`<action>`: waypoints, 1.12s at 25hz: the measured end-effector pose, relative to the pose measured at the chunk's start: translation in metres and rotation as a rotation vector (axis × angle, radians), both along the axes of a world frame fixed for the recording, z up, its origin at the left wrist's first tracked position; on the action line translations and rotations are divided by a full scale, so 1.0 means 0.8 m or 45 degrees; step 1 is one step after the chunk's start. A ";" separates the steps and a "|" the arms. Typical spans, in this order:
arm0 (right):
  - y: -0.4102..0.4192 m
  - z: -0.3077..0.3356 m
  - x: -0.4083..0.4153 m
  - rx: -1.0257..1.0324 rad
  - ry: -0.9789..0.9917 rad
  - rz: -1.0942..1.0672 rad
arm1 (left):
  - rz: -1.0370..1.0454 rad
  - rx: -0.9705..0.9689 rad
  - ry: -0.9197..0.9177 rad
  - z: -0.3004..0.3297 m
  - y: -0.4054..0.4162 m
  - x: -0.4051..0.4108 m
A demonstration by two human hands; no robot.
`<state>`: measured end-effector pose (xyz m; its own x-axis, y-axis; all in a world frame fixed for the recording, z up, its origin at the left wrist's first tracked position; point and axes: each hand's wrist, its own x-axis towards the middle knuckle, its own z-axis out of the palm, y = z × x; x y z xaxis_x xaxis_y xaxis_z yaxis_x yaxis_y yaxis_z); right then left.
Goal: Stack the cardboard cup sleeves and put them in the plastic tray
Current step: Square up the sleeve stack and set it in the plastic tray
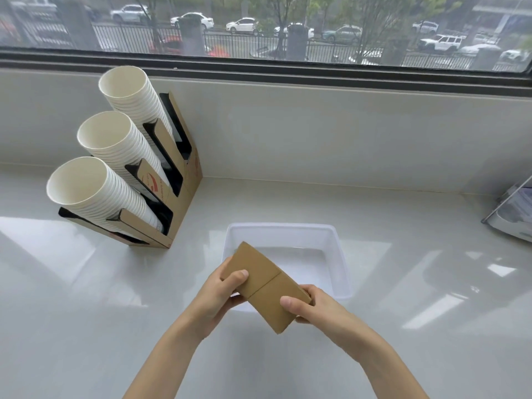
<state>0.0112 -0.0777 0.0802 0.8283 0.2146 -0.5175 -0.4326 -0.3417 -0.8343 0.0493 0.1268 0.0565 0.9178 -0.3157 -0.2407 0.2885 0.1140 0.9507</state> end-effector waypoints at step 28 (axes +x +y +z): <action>0.035 -0.027 0.129 0.378 0.202 -0.243 | 0.315 0.423 0.035 0.003 0.045 0.098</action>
